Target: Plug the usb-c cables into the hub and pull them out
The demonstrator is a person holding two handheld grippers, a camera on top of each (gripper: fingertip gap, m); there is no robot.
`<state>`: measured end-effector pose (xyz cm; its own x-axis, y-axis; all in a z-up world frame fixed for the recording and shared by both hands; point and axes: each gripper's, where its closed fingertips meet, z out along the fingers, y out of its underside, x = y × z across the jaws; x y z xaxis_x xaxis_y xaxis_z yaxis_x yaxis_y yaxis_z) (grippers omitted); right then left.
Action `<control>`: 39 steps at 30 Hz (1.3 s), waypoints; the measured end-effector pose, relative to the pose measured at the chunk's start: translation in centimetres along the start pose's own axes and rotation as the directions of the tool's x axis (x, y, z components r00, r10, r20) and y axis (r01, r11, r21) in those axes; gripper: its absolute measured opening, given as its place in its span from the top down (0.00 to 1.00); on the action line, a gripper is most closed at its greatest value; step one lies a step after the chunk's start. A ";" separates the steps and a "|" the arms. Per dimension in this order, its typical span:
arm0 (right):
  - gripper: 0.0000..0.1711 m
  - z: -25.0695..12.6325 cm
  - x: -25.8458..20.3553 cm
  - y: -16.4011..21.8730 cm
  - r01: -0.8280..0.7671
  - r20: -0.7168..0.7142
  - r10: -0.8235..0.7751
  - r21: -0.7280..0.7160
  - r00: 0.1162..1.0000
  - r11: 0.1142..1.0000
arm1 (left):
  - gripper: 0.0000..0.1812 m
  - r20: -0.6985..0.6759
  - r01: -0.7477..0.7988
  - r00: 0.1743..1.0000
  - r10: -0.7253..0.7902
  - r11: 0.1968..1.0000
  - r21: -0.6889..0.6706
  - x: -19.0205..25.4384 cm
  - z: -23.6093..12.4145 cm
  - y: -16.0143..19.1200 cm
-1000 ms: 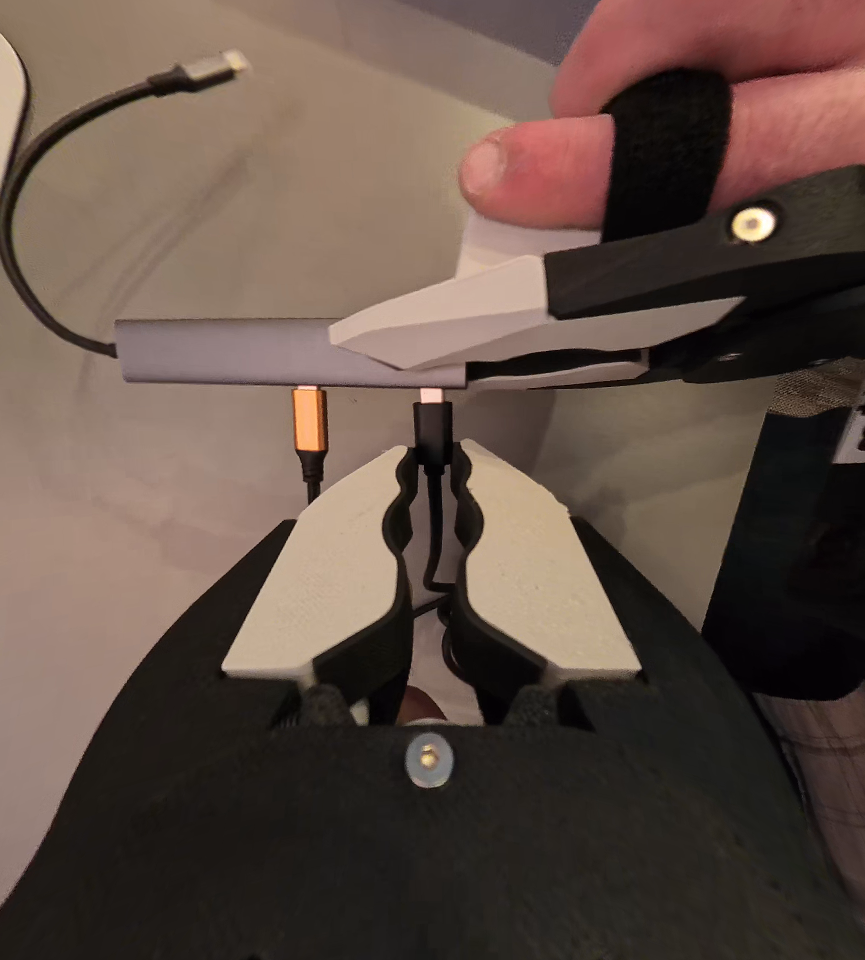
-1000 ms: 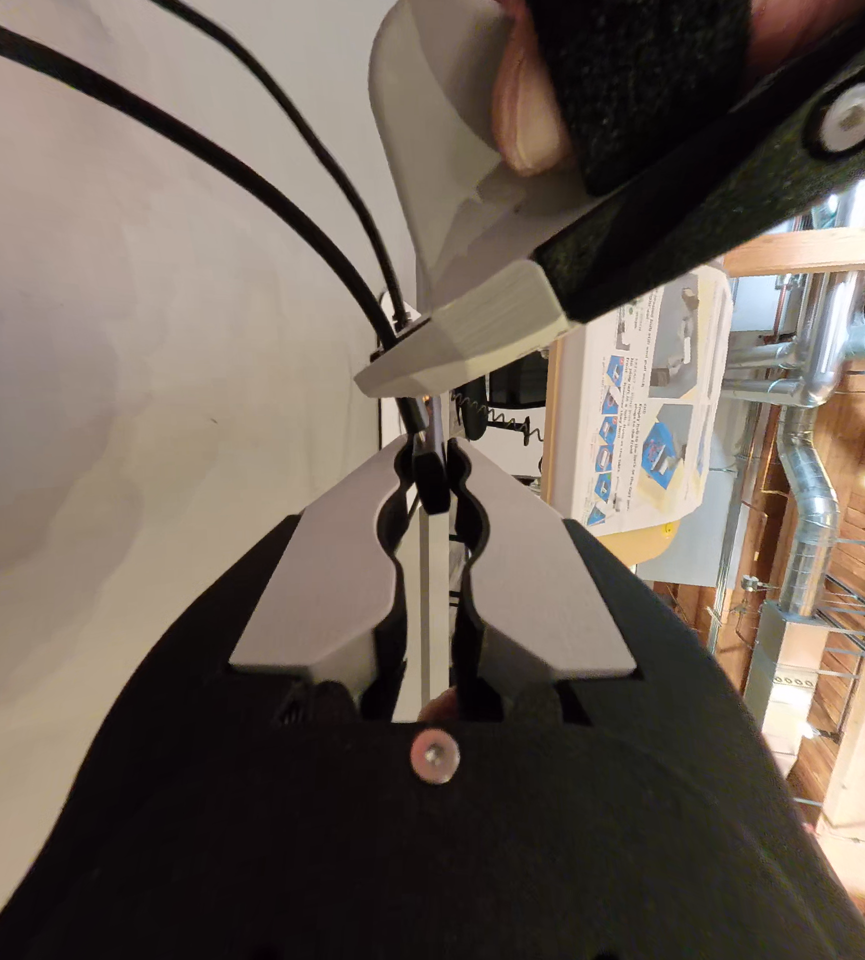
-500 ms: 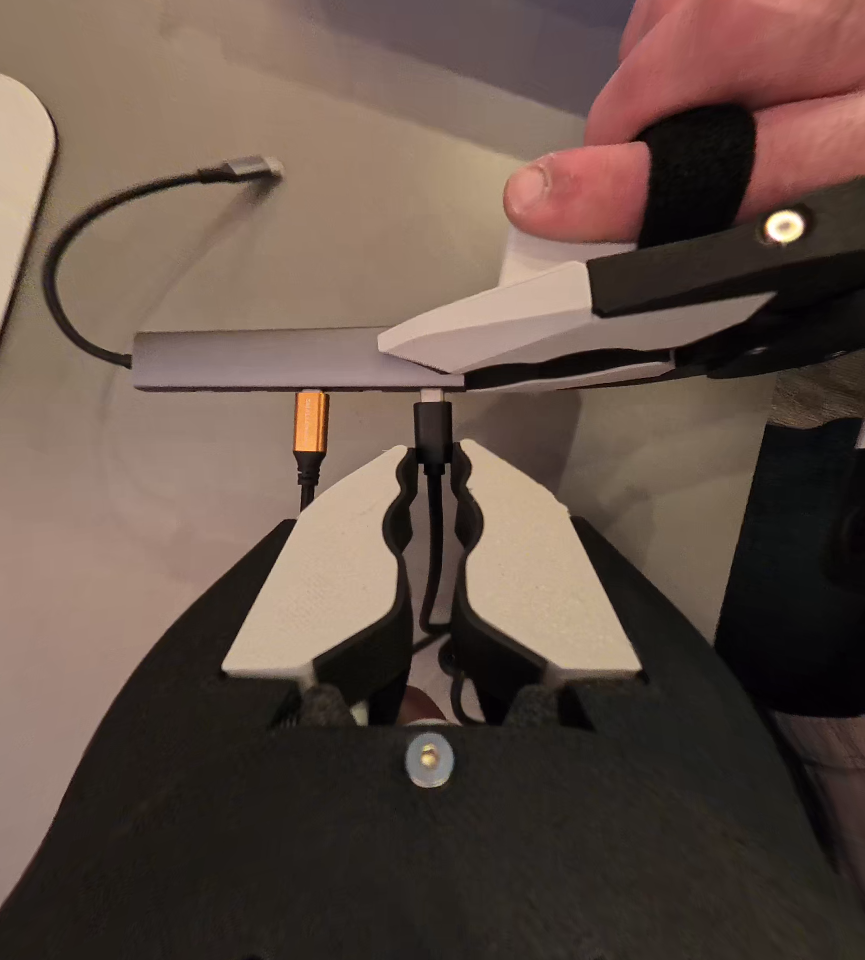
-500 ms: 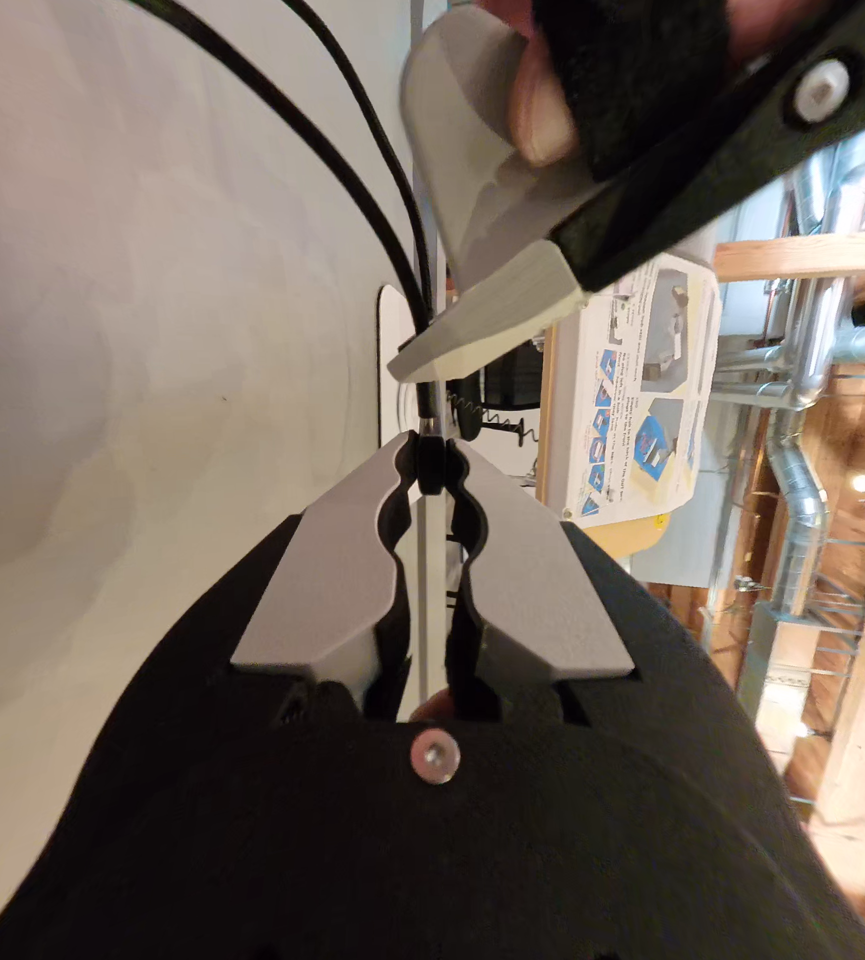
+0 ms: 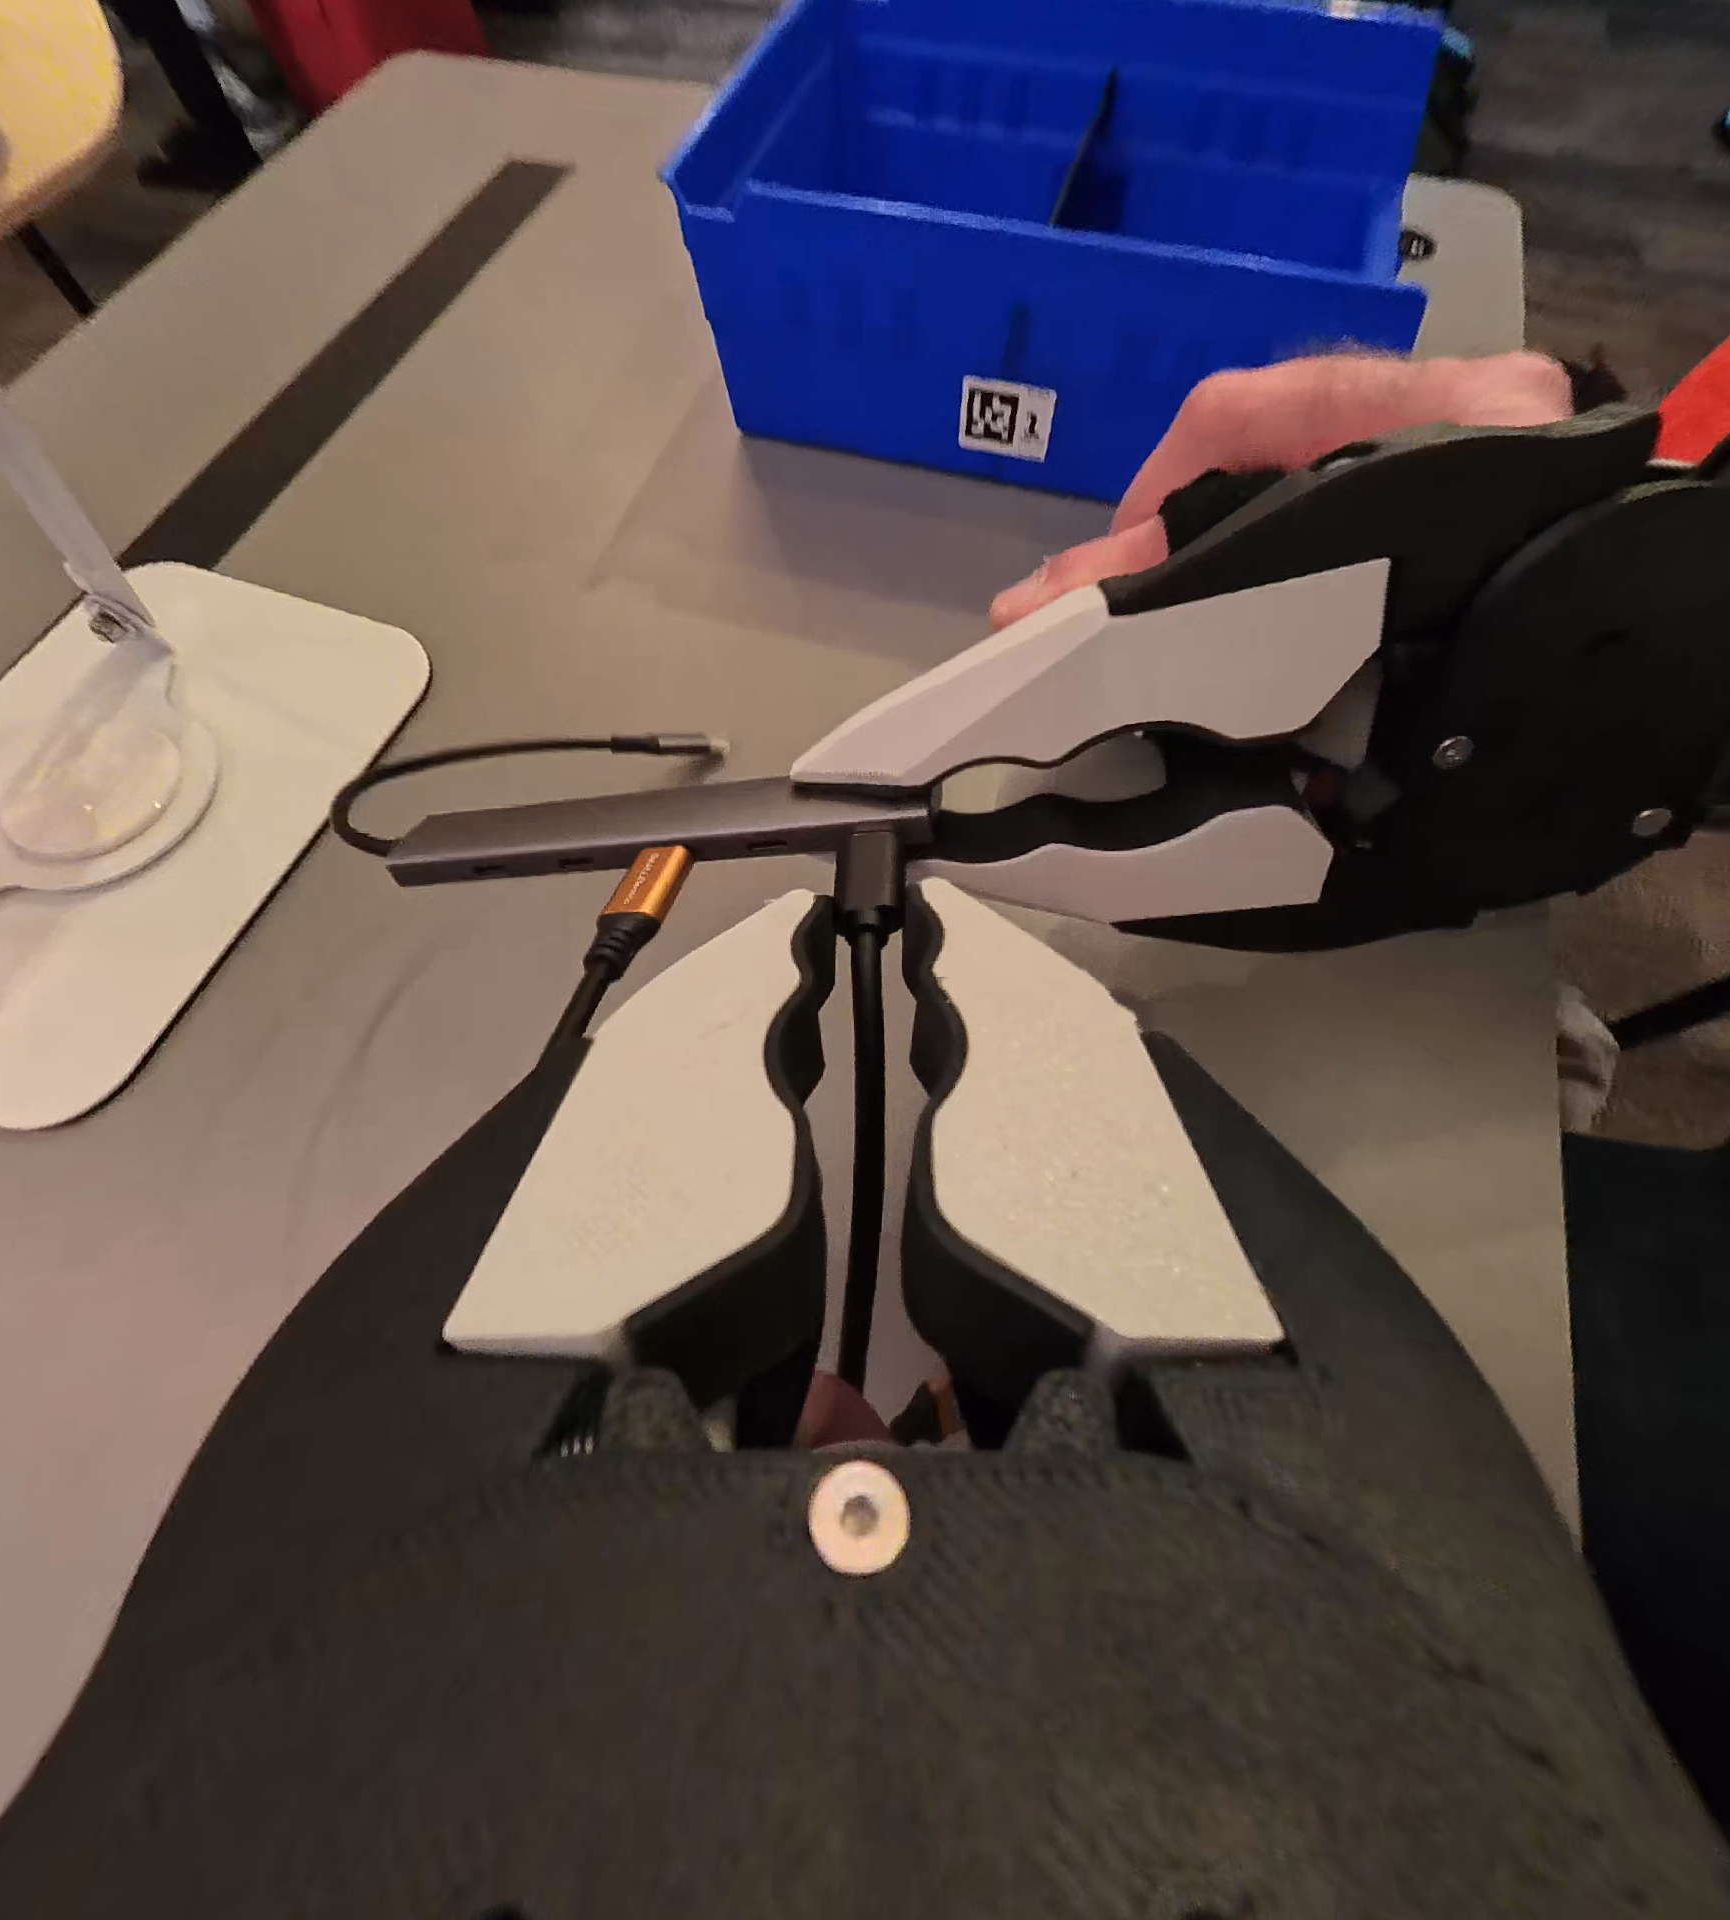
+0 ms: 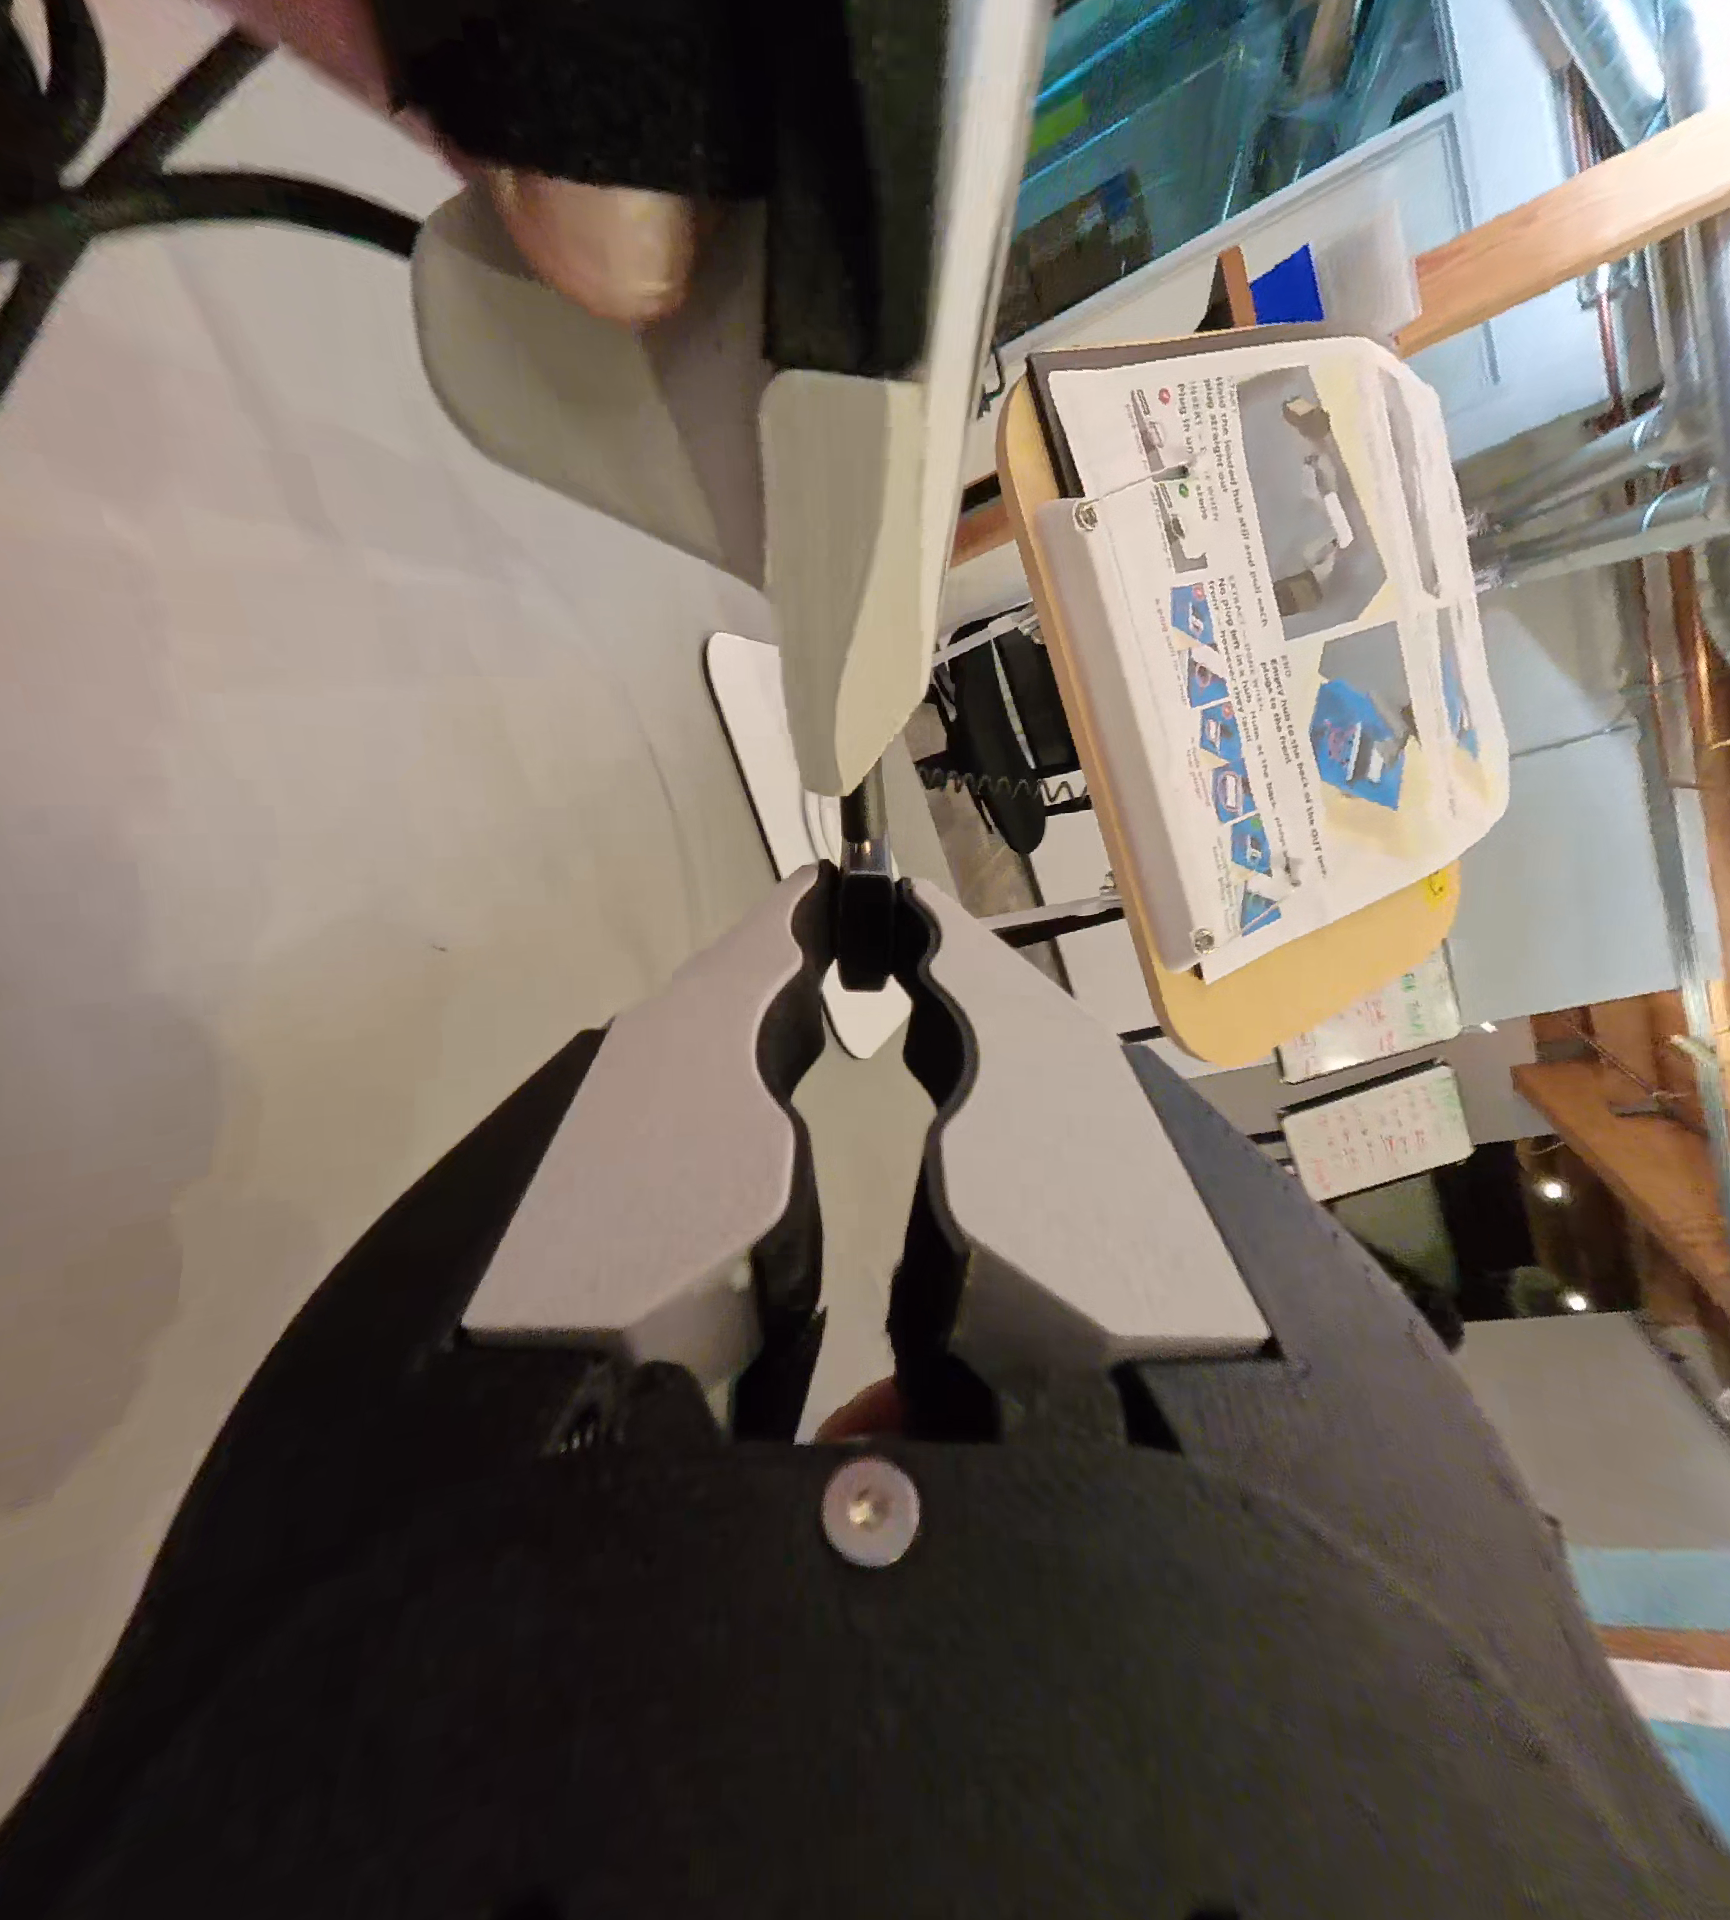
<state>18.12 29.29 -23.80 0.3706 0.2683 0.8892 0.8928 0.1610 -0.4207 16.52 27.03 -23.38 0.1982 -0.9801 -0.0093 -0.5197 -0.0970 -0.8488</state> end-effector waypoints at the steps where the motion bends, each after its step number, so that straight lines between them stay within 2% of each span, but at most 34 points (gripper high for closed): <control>1: 0.96 0.0 0.1 -0.1 -0.010 -0.008 0.010 0.000 1.000 1.000 | 0.94 -0.002 0.015 1.000 -0.015 0.999 0.034 0.0 -0.1 -0.2; 11: 0.96 -0.4 0.7 -0.5 -0.096 -0.031 0.096 0.008 0.995 0.995 | 0.93 -0.008 0.063 0.998 -0.063 0.969 0.237 0.3 -0.7 -1.5; 15: 0.96 -0.4 0.8 -0.5 -0.115 -0.041 0.115 -0.001 0.993 0.993 | 0.93 -0.057 0.143 0.990 -0.132 0.937 0.319 0.3 -0.8 -2.2; 26: 0.96 -0.4 0.4 -0.4 -0.067 -0.050 0.066 -0.009 0.997 0.998 | 0.93 -0.007 0.108 0.994 -0.112 0.946 0.305 0.4 -0.5 -1.4; 33: 0.96 -0.3 0.0 -0.4 -0.004 -0.049 0.004 -0.005 0.999 1.000 | 0.93 -0.052 0.150 0.989 -0.141 0.949 0.277 0.4 -0.5 -0.8; 39: 0.96 -0.2 0.4 -0.5 -0.021 -0.066 0.020 -0.013 0.998 1.000 | 0.93 -0.032 0.136 0.991 -0.133 0.948 0.286 0.2 -0.6 -1.0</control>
<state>17.87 29.17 -23.21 0.4044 0.2082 0.8905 0.8882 0.1427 -0.4367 16.58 26.82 -22.18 0.2391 -0.9635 0.1202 -0.2282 -0.1761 -0.9576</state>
